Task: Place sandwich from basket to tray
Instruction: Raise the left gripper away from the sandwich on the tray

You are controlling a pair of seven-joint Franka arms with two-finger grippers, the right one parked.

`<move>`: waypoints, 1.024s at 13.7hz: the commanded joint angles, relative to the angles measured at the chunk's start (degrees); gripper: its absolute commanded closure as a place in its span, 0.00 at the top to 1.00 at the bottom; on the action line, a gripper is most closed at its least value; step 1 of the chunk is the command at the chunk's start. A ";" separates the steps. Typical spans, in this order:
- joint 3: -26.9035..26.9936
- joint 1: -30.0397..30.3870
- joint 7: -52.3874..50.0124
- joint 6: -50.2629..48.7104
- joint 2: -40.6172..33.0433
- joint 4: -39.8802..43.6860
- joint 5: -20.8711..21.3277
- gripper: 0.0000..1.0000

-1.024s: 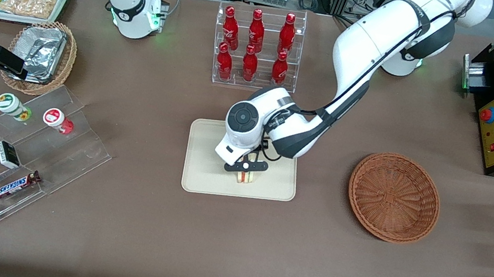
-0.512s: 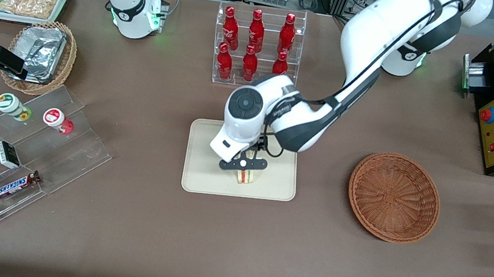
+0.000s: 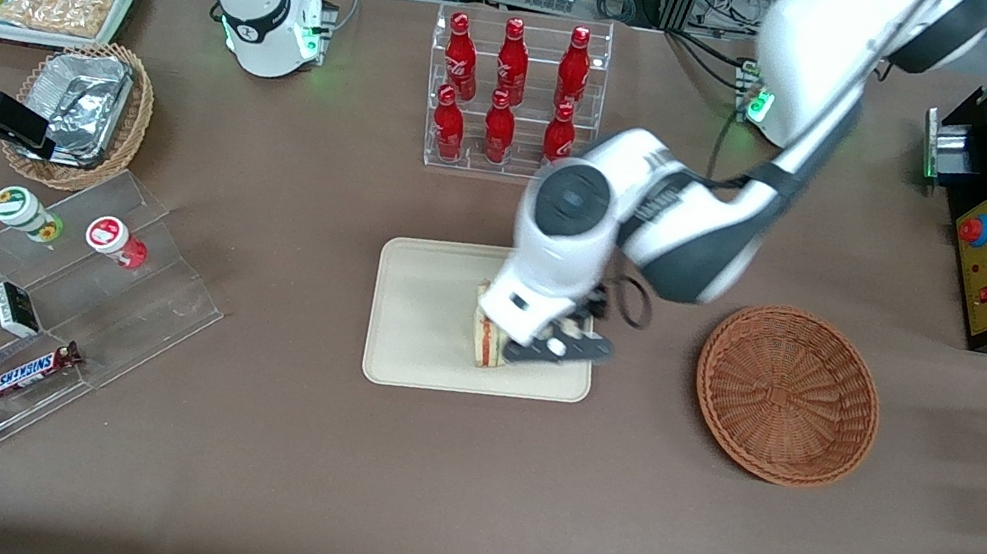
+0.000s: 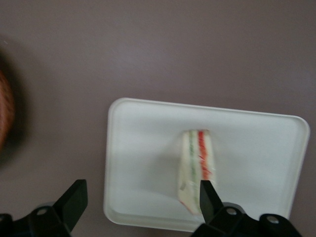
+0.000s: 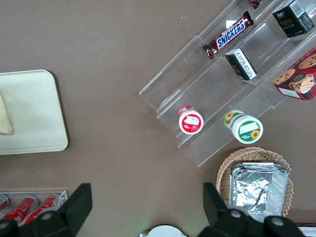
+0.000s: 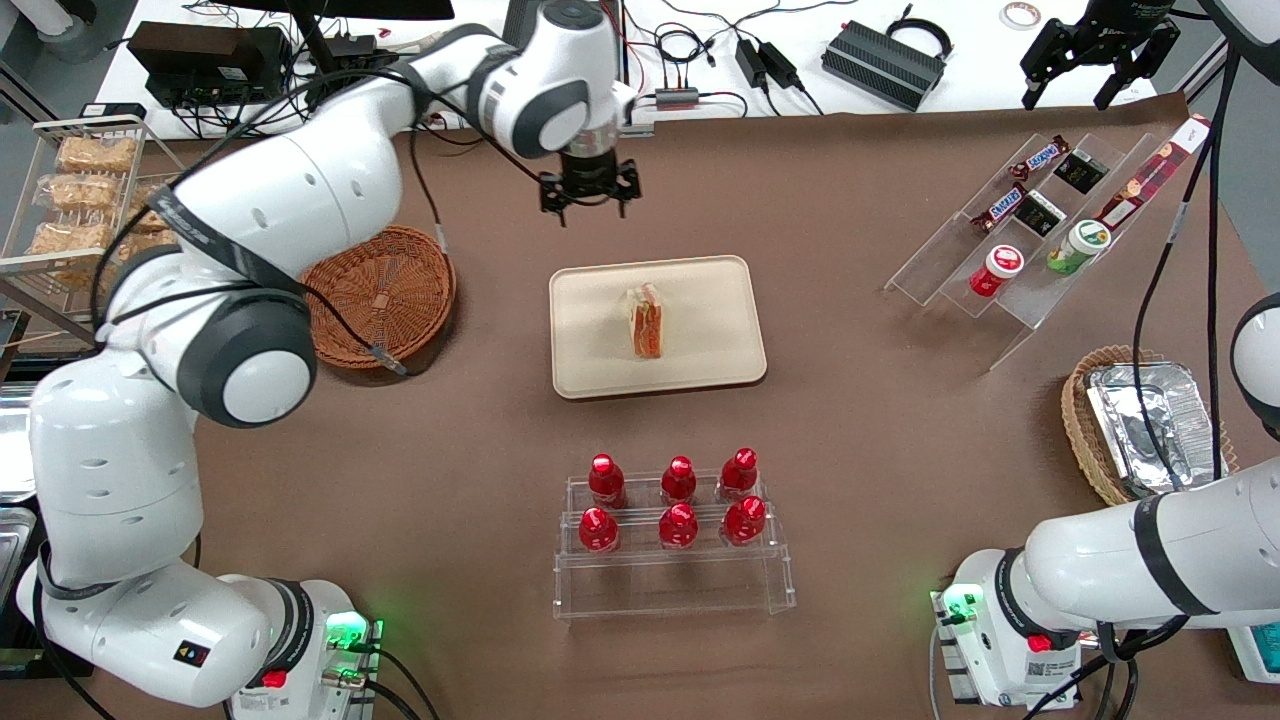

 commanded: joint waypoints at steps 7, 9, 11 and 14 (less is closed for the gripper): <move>-0.41 14.50 19.18 -0.49 -14.36 -15.22 -5.09 1.00; -0.15 16.88 22.60 -1.01 -18.05 -18.73 -5.09 1.00; 0.03 19.95 27.34 -1.80 -22.27 -22.43 -5.09 1.00; 3.35 21.37 34.91 -1.80 -30.88 -30.42 -8.42 1.00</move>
